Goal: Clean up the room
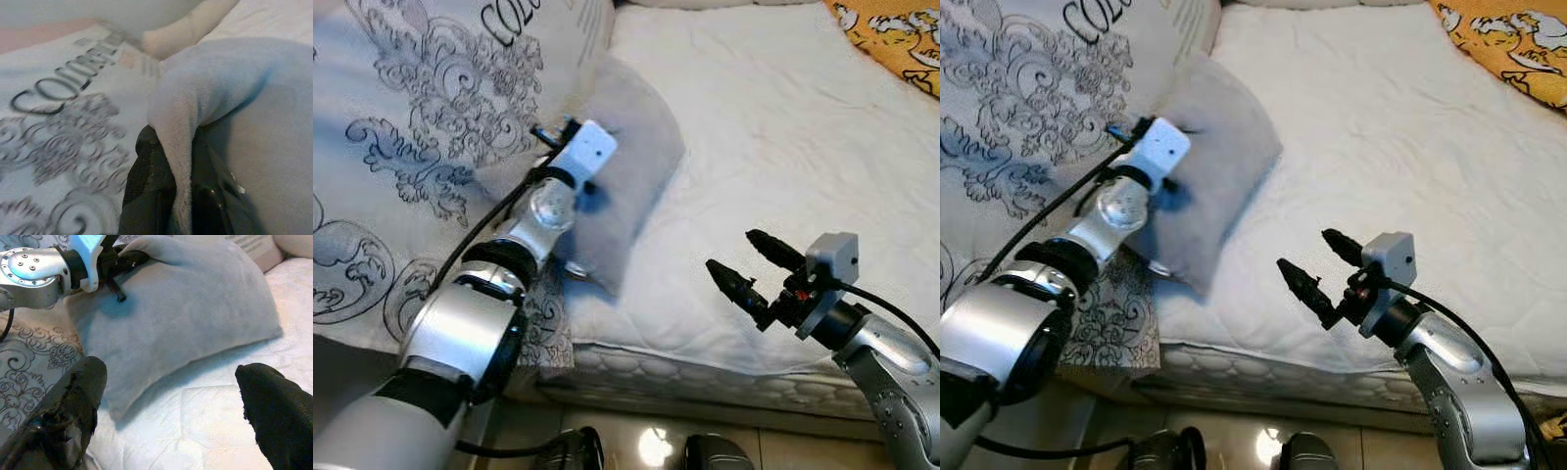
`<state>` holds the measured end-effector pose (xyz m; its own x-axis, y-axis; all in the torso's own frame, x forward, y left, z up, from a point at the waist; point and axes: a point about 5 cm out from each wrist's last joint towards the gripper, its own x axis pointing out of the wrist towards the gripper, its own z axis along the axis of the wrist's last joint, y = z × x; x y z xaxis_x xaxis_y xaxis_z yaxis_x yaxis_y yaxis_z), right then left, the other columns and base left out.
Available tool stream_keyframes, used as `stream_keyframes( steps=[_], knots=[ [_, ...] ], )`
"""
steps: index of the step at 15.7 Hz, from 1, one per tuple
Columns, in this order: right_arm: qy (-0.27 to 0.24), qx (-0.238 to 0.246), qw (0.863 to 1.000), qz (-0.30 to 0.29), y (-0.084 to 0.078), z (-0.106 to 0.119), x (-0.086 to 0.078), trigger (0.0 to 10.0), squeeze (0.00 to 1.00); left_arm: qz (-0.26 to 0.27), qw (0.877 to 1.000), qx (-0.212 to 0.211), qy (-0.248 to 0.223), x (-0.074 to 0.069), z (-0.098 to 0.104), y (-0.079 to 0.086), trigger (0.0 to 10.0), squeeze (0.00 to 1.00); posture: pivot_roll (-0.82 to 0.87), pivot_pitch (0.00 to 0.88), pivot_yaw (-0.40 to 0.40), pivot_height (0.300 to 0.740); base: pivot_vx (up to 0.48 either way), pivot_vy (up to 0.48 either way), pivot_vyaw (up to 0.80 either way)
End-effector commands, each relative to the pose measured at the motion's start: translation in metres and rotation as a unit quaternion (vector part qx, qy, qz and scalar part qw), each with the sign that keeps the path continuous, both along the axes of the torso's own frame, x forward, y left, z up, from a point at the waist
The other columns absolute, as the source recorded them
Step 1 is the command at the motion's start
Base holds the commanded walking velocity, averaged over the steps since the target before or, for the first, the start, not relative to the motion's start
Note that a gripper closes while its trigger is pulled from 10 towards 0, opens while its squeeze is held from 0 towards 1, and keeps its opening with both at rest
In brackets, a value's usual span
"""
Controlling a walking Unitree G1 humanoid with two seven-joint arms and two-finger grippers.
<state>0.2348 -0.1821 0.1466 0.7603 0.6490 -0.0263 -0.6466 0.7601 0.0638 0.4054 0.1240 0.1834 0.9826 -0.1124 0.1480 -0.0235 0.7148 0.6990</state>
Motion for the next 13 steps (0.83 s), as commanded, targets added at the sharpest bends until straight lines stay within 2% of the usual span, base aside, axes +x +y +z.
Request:
stream_keyframes(
  steps=[1,4,5,8,9,10,12,13],
  knots=[
    [0.006,-0.003,1.0,0.022,0.003,0.0,-0.004,10.0,1.0,0.02,0.999,0.011,-0.029,0.0,0.005,0.007,10.0,0.0,-0.24,0.169,0.069,0.74,0.0,0.0,0.0],
    [0.008,-0.007,0.999,0.039,0.006,-0.002,-0.005,10.0,1.0,0.04,0.998,0.015,-0.035,-0.006,-0.011,0.01,10.0,0.0,-0.23,0.163,0.062,0.74,0.0,0.0,0.0],
    [0.008,-0.005,0.999,0.045,0.008,-0.002,-0.004,10.0,1.0,0.045,0.999,0.01,-0.023,-0.008,-0.018,0.011,10.0,0.0,-0.22,0.163,0.06,0.74,0.0,0.0,0.0],
    [-0.002,-0.005,0.998,0.063,0.011,-0.002,-0.004,10.0,1.0,0.06,0.997,-0.038,0.036,-0.011,-0.035,0.017,10.0,0.0,-0.21,0.16,0.052,0.74,0.0,0.0,0.0],
    [-0.021,-0.001,0.998,0.062,0.011,0.0,-0.002,10.0,1.0,0.043,0.993,-0.082,0.071,-0.012,-0.039,0.018,10.0,0.47,-0.2,0.153,0.054,0.74,0.0,0.0,0.0],
    [-0.018,0.027,0.997,0.065,0.01,0.0,0.0,10.0,1.0,0.036,0.993,-0.091,0.063,-0.012,-0.036,0.021,10.0,1.0,-0.19,0.143,0.053,0.74,0.0,0.0,0.0],
    [-0.027,0.044,0.997,0.052,0.009,-0.001,0.004,10.0,1.0,0.032,0.988,-0.143,0.053,-0.011,-0.031,0.023,10.0,1.0,-0.16,0.12,0.056,0.74,0.0,0.0,0.0],
    [-0.026,0.043,0.998,0.048,0.009,-0.003,0.006,10.0,1.0,0.02,0.982,-0.183,0.045,-0.011,-0.028,0.022,10.0,1.0,-0.14,0.108,0.06,0.74,0.0,0.0,0.0]
  ],
)
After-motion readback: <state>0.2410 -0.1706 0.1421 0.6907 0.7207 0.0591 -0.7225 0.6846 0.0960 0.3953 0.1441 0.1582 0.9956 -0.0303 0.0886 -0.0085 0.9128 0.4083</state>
